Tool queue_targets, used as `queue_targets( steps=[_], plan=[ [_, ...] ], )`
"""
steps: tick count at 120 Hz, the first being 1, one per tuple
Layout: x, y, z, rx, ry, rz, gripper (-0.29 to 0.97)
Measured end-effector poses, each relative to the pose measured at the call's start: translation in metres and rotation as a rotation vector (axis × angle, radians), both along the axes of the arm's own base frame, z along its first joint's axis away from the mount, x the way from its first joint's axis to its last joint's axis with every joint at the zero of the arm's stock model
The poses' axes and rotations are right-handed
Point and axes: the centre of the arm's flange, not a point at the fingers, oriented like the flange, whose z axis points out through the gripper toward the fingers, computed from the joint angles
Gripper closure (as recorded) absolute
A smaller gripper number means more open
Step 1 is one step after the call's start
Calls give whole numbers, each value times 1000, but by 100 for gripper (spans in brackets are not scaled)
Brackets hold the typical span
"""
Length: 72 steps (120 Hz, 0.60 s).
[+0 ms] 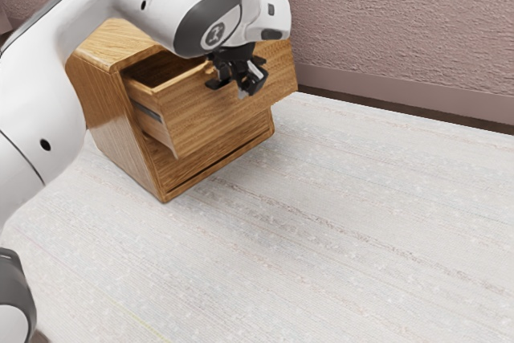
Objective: Pull the drawer handle with one arm to open the drawer
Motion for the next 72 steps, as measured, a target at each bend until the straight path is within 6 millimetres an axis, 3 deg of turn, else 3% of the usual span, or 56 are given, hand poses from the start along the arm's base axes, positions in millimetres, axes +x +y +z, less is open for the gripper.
queue_targets(
  steps=[8, 44, 72],
  plan=[
    [-2, -9, -3, 1, 6, -8, 31],
    [-13, -60, -1, -5, 5, -58, 51],
    [-17, -86, 2, -12, -7, -80, 54]
  ],
)
